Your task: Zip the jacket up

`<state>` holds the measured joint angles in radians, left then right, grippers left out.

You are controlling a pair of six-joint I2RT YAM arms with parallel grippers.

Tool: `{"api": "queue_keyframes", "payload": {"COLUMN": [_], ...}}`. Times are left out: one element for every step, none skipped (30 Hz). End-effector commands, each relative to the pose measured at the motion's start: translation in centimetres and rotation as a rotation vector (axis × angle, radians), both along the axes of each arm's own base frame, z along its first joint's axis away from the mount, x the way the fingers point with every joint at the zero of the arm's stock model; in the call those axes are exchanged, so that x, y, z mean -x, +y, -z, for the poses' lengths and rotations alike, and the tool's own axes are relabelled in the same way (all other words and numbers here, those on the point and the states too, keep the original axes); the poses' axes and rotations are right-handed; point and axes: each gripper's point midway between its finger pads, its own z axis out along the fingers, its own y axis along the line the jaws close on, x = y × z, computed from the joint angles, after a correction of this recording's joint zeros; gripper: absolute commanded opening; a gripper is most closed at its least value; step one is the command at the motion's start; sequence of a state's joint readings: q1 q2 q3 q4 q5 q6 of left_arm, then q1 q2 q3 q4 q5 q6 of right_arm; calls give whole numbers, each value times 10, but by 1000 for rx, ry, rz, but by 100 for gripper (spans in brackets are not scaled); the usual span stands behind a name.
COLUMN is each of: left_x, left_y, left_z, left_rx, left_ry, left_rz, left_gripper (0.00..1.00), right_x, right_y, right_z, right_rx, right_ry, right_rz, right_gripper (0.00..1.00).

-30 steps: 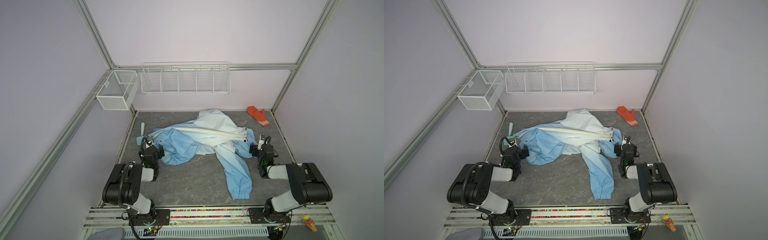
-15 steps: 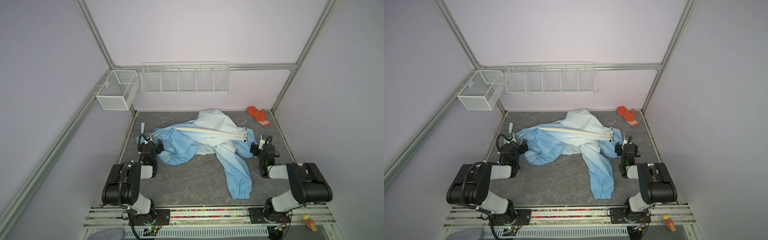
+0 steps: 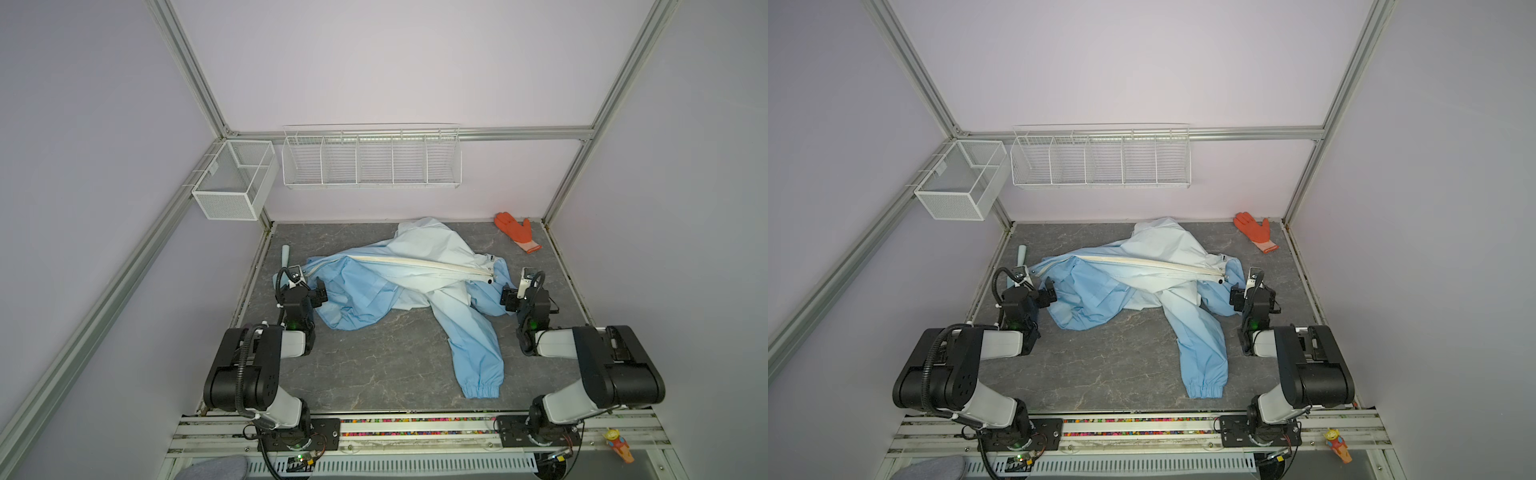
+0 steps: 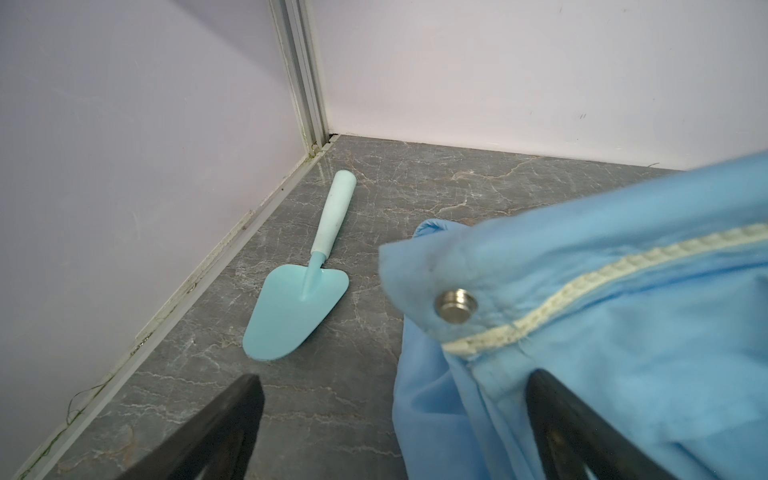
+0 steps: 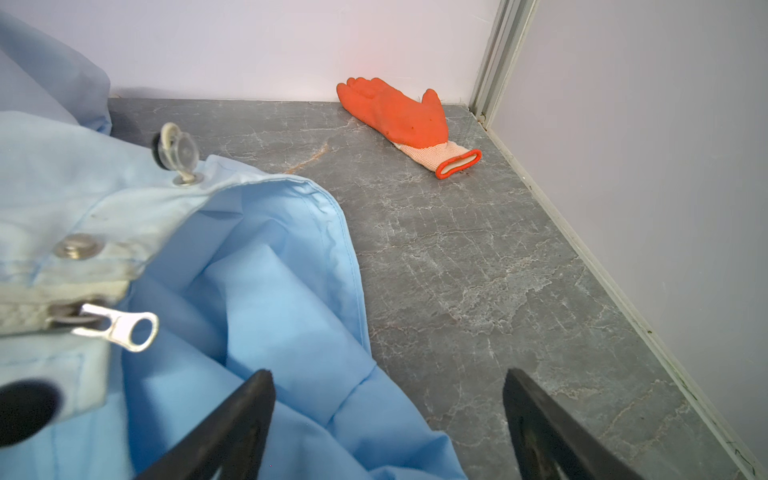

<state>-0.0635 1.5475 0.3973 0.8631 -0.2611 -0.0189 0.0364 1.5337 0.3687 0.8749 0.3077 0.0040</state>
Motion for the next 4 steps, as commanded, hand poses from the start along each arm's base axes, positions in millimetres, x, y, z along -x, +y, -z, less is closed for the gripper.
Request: {"api": "queue_keyframes", "payload": {"left_x": [-3, -3, -3, -3], "left_y": [1, 1, 1, 1], "left_z": [-6, -5, -6, -6], "left_rx": [13, 11, 10, 10], "left_ry": [-26, -25, -30, -29], "left_rz": [-2, 0, 0, 1], "left_gripper": [99, 99, 99, 99], "right_x": [-3, -4, -3, -3], "right_y": [1, 1, 1, 1], "right_z": [-4, -5, -5, -6], "right_rx": [-10, -9, -7, -7], "right_ry": [-12, -14, -19, -21], "right_rz": [-10, -10, -13, -13], "right_gripper": [88, 88, 88, 88]}}
